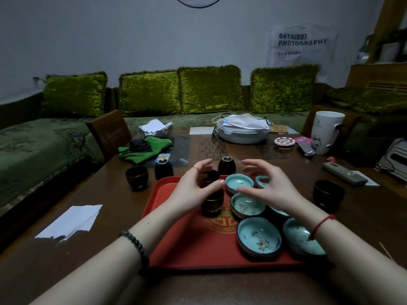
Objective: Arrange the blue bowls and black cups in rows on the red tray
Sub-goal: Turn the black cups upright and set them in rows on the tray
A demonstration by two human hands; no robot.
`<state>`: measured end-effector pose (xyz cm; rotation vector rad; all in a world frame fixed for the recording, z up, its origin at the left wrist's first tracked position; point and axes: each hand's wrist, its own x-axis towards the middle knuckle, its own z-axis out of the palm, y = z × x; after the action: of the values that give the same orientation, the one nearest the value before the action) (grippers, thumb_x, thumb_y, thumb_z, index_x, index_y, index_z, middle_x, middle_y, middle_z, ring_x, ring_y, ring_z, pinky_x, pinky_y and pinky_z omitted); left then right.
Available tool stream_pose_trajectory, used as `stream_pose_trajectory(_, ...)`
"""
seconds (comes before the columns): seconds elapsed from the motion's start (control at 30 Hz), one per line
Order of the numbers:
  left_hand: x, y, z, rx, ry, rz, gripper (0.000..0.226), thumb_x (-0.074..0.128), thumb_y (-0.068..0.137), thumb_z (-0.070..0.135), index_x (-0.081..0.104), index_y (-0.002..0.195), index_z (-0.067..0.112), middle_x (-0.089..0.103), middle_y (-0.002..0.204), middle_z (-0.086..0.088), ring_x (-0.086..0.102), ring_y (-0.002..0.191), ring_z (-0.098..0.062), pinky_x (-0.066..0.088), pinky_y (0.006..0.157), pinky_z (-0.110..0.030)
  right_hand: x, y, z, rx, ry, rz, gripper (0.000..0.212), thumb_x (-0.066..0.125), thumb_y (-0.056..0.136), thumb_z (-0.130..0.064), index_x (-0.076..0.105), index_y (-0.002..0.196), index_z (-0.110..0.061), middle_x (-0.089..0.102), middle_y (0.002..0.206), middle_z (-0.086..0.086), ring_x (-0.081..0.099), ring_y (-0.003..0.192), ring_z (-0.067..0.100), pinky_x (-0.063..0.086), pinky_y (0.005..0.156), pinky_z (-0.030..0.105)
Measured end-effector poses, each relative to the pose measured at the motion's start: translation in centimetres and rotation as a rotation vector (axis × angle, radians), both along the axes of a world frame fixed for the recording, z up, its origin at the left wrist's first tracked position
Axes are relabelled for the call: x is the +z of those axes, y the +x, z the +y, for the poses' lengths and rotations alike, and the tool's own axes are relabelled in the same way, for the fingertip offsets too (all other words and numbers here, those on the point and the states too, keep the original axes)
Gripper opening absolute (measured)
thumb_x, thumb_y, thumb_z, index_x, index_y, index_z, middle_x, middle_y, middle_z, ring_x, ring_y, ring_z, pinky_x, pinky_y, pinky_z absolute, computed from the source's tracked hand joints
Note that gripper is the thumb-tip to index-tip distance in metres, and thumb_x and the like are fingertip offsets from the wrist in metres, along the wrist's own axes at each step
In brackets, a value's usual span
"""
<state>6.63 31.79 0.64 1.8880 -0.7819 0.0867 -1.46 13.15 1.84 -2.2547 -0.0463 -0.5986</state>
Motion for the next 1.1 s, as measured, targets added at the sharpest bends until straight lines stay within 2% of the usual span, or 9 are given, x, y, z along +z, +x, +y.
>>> stream_pose_trajectory(0.1,0.8,-1.5,-2.6,-0.084,0.031,-0.024,0.061,0.070,0.075,0.035,0.042,0.128,0.027,0.054,0.127,0.003,0.049,0.117,-0.006,0.040,0.093,-0.009,0.5,-1.8,-2.3,-0.043,0.017,-0.063,0.057,0.079,0.063,-0.030,0.053,0.113,-0.035,0.063,0.105,-0.007,0.058,0.102,0.005,0.045,0.090,0.028)
stream_pose_trajectory(0.23,1.0,-3.2,-6.3,-0.151,0.075,-0.029,0.065,0.068,0.075,0.040,0.039,0.131,0.028,0.051,0.132,0.005,0.045,0.122,-0.006,0.037,0.102,-0.024,0.0,-4.2,-6.1,-0.158,0.020,-0.112,0.055,0.078,0.065,-0.030,0.052,0.113,-0.037,0.059,0.105,-0.013,0.055,0.098,0.000,0.043,0.084,0.022)
stream_pose_trajectory(0.33,0.7,-4.2,-9.0,-0.198,0.089,-0.019,0.063,0.067,0.077,0.038,0.038,0.132,0.026,0.050,0.124,0.009,0.043,0.114,0.002,0.033,0.087,0.000,-1.1,-5.7,-9.3,-0.255,0.047,-0.105,0.056,0.077,0.066,-0.029,0.050,0.115,-0.037,0.054,0.109,-0.013,0.050,0.100,0.003,0.038,0.081,0.018)
stream_pose_trajectory(0.37,0.5,-4.5,-9.9,-0.217,0.095,-0.005,0.063,0.066,0.078,0.037,0.038,0.132,0.025,0.050,0.123,0.008,0.044,0.113,0.001,0.033,0.088,0.000,-1.5,-6.1,-10.2,-0.284,0.060,-0.094,0.057,0.077,0.067,-0.028,0.049,0.116,-0.036,0.053,0.113,-0.012,0.049,0.103,0.004,0.038,0.083,0.020)
stream_pose_trajectory(0.47,-0.3,-5.0,-12.5,-0.236,0.129,0.015,0.063,0.066,0.078,0.037,0.037,0.132,0.024,0.050,0.131,0.002,0.044,0.123,-0.007,0.035,0.104,-0.023,-3.0,-7.3,-12.5,-0.343,0.102,-0.063,0.061,0.077,0.067,-0.028,0.046,0.119,-0.036,0.051,0.119,-0.008,0.048,0.107,0.008,0.039,0.087,0.026)
stream_pose_trajectory(0.6,-1.2,-5.3,-15.5,-0.251,0.177,-0.011,0.062,0.065,0.078,0.038,0.038,0.132,0.024,0.051,0.133,0.003,0.044,0.122,-0.006,0.030,0.094,-0.013,-4.7,-8.2,-14.7,-0.379,0.119,-0.060,0.064,0.078,0.065,-0.029,0.045,0.120,-0.035,0.052,0.124,-0.002,0.050,0.111,0.012,0.040,0.091,0.029)
stream_pose_trajectory(0.73,-1.8,-5.3,-18.1,-0.290,0.203,0.030,0.063,0.065,0.079,0.035,0.036,0.134,0.022,0.052,0.133,0.000,0.046,0.122,-0.008,0.034,0.104,-0.024,-5.9,-8.2,-16.3,-0.389,0.184,-0.018,0.067,0.078,0.065,-0.032,0.042,0.120,-0.039,0.050,0.125,-0.004,0.046,0.118,0.013,0.043,0.097,0.039)
stream_pose_trajectory(0.9,-2.6,-5.1,-20.8,-0.293,0.274,-0.018,0.065,0.065,0.078,0.036,0.036,0.134,0.020,0.052,0.133,-0.001,0.045,0.124,-0.011,0.034,0.101,-0.023,-7.5,-7.7,-17.0,-0.368,0.269,0.032,0.072,0.078,0.065,-0.027,0.040,0.125,-0.032,0.048,0.121,-0.004,0.051,0.110,0.014,0.043,0.089,0.030)
stream_pose_trajectory(1.1,-3.6,-4.7,-23.3,-0.179,0.445,-0.128,0.062,0.060,0.081,0.042,0.035,0.134,0.022,0.055,0.130,0.000,0.044,0.126,-0.019,0.022,0.111,-0.047,-7.8,-7.0,-17.4,-0.348,0.316,0.069,0.068,0.076,0.068,-0.021,0.041,0.127,-0.021,0.050,0.119,-0.003,0.051,0.107,0.013,0.041,0.090,0.027)
